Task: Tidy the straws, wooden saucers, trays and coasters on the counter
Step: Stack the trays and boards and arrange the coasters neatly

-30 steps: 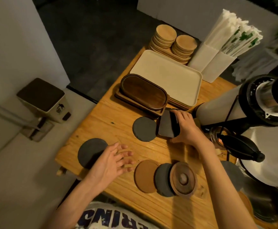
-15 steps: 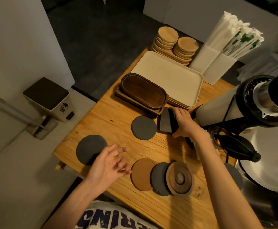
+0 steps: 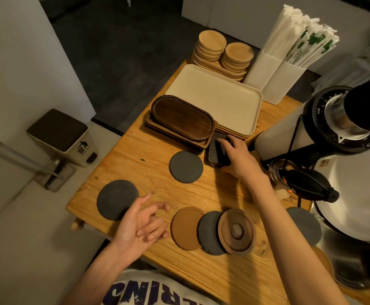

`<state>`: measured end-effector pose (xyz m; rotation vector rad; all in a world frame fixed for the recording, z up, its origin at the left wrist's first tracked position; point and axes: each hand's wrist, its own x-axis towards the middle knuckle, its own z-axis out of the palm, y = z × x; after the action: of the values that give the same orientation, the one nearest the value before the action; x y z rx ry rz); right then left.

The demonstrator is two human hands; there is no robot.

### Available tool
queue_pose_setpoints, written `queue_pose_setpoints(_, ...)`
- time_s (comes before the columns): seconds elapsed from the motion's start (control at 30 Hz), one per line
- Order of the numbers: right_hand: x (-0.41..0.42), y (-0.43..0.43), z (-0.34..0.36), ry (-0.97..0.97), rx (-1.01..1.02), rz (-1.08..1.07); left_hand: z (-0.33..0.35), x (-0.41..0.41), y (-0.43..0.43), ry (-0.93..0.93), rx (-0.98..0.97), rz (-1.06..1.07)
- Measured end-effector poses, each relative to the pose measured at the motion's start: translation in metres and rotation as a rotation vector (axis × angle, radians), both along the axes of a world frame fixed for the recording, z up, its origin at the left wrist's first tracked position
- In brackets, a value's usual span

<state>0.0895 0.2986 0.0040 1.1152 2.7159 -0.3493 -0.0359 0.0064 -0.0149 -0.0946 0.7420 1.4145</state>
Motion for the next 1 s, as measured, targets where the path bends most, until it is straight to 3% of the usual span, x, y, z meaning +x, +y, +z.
queue_pose_setpoints(0.27, 0.003, -0.016, -0.014, 0.126, 0.208, 0.058, -0.002, -0.003, -0.001, 0.025, -0.038, 0.023)
queue_pose_setpoints(0.47, -0.009, -0.022, -0.023, 0.185, 0.213, -0.044, 0.0, -0.007, -0.003, 0.037, -0.056, 0.053)
queue_pose_setpoints(0.57, -0.013, -0.028, -0.028, 0.271, 0.093, -0.254, -0.001, -0.009, -0.005, 0.03, -0.058, 0.068)
queue_pose_setpoints(0.67, -0.015, -0.034, -0.031, 0.504, -0.122, -0.532, -0.002, -0.012, -0.006, 0.029, -0.053, 0.074)
queue_pose_setpoints(0.9, -0.005, -0.025, -0.03, 0.747, -0.377, -0.707, -0.003, -0.016, -0.003, 0.027, -0.061, 0.062)
queue_pose_setpoints(1.0, -0.002, -0.023, -0.03, 0.76, -0.429, -0.742, -0.002, -0.015, 0.001, 0.036, -0.076, 0.045)
